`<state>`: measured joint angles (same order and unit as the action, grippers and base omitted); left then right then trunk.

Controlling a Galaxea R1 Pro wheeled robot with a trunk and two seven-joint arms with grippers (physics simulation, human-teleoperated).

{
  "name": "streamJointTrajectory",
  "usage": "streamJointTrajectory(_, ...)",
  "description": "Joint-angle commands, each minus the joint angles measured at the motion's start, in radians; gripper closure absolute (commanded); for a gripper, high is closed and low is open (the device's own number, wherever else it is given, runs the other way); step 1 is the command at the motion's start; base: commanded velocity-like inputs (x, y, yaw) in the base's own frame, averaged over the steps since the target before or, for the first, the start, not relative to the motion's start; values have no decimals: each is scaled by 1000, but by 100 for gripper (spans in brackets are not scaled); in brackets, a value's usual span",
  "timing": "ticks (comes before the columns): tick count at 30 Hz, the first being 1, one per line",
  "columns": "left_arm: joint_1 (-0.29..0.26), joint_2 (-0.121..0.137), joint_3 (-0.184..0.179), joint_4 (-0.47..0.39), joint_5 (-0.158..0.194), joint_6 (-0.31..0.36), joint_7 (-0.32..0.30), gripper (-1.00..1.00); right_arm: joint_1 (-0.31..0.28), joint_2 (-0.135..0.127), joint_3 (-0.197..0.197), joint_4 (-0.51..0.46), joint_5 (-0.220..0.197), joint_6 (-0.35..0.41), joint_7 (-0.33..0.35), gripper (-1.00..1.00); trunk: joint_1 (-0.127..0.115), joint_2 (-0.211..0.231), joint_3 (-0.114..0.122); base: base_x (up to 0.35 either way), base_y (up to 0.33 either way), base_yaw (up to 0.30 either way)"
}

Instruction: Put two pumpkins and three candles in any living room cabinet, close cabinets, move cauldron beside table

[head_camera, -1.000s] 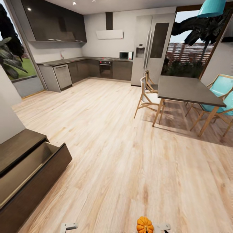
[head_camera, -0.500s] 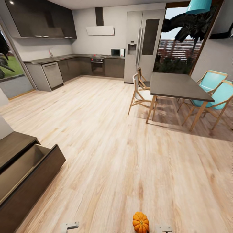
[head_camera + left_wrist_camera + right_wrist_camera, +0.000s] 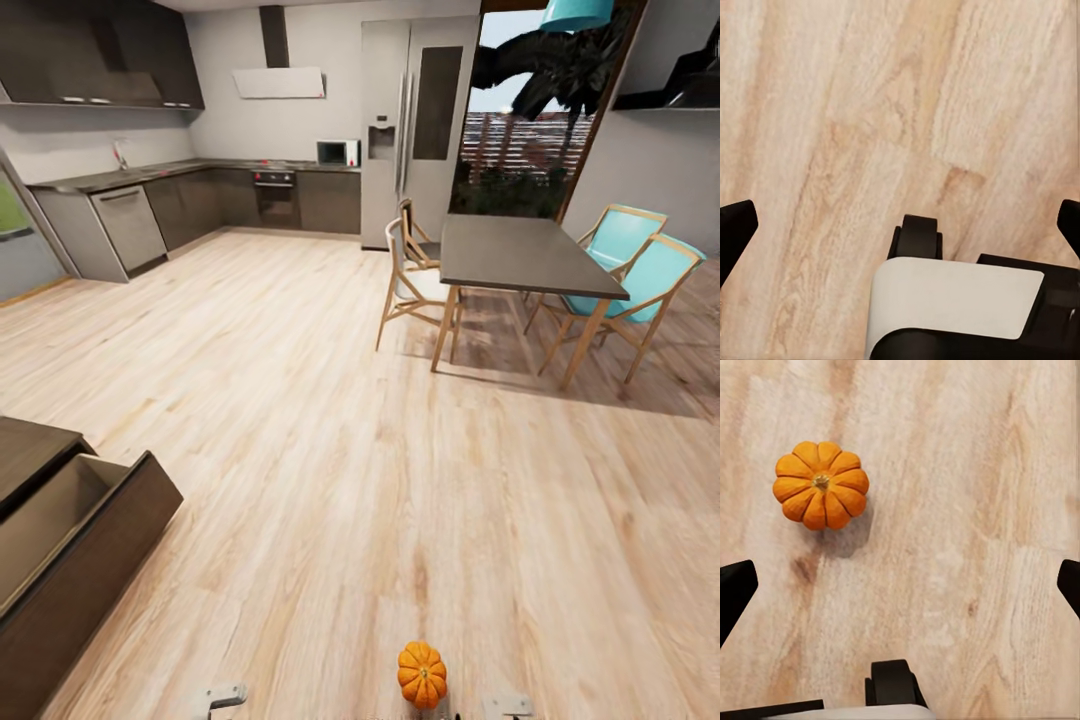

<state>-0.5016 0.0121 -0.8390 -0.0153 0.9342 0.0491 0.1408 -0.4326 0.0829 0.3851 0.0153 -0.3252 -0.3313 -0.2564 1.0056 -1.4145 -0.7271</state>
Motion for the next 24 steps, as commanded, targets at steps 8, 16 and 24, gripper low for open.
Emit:
streamJointTrajectory(8,0,0,0,0,0,0,0,-100,0,1,5,0,3,-3,3,-100,11,-21,-14,0,0,-44)
streamJointTrajectory(16,0,-1,0,0,0,0,0,-100,0,-1,7,1,10,-3,6,-100,42,-77,-39,0,0,0)
streamJointTrajectory(24,0,-1,0,0,0,0,0,-100,0,-3,9,2,9,-3,7,-100,73,-133,-64,0,0,0)
